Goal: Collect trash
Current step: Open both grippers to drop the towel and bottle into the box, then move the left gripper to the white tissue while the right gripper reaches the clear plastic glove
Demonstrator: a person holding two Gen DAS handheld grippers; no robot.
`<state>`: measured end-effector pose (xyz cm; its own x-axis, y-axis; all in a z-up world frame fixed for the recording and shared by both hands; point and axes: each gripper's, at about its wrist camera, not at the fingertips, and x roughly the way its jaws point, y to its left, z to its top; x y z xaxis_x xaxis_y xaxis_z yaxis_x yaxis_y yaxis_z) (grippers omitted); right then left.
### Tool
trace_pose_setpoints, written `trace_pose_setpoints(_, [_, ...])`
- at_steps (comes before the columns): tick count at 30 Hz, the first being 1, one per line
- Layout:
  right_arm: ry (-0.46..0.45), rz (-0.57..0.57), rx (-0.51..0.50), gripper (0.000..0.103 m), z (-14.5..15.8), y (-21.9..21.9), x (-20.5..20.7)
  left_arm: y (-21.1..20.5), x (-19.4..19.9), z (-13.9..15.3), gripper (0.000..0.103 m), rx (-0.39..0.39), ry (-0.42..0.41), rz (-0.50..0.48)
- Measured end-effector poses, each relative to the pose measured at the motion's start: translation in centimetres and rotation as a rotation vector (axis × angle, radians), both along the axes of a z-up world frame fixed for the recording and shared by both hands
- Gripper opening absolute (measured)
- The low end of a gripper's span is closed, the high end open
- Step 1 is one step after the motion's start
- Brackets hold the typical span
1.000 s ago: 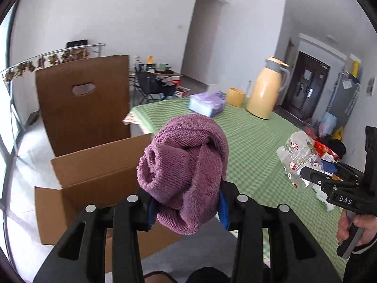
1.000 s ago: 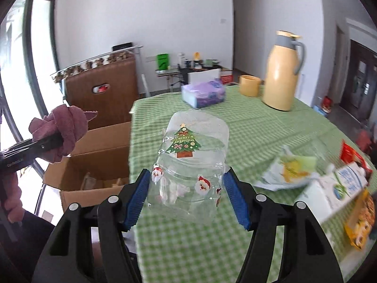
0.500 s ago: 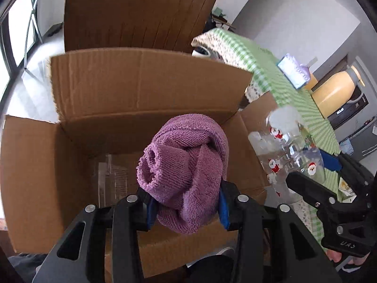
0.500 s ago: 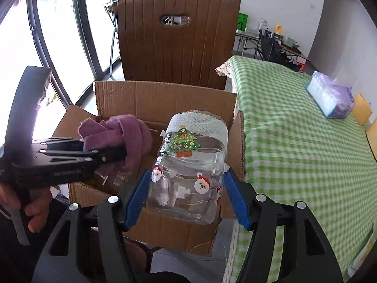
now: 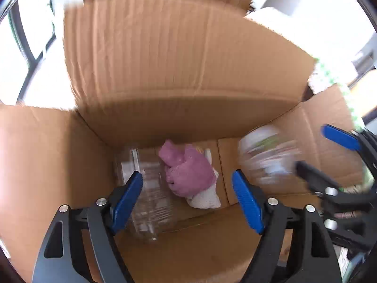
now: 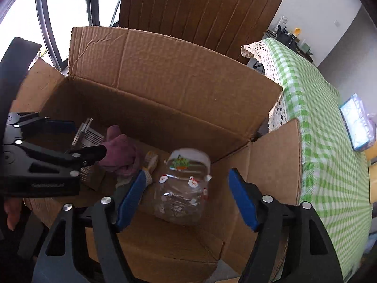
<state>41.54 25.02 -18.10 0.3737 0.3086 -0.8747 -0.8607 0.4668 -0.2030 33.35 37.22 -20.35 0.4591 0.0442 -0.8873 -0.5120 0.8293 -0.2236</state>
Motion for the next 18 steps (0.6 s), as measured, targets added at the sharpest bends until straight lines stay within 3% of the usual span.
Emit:
trace_pose_setpoints(2, [0.009,0.002,0.012,0.077,0.1,0.3,0.3,-0.1,-0.8,1.7,0.081,0.058,-0.029,0.012])
trace_pose_setpoints(8, [0.092,-0.060,0.104,0.077,2.4,-0.5,1.3,-0.8,-1.8,5.4,0.082,0.078,-0.097,-0.004])
trace_pose_setpoints(18, [0.063,-0.104,0.150,0.077,6.8,-3.9,-0.3,-3.2,-3.6,10.7,0.085,0.204,-0.167,-0.011])
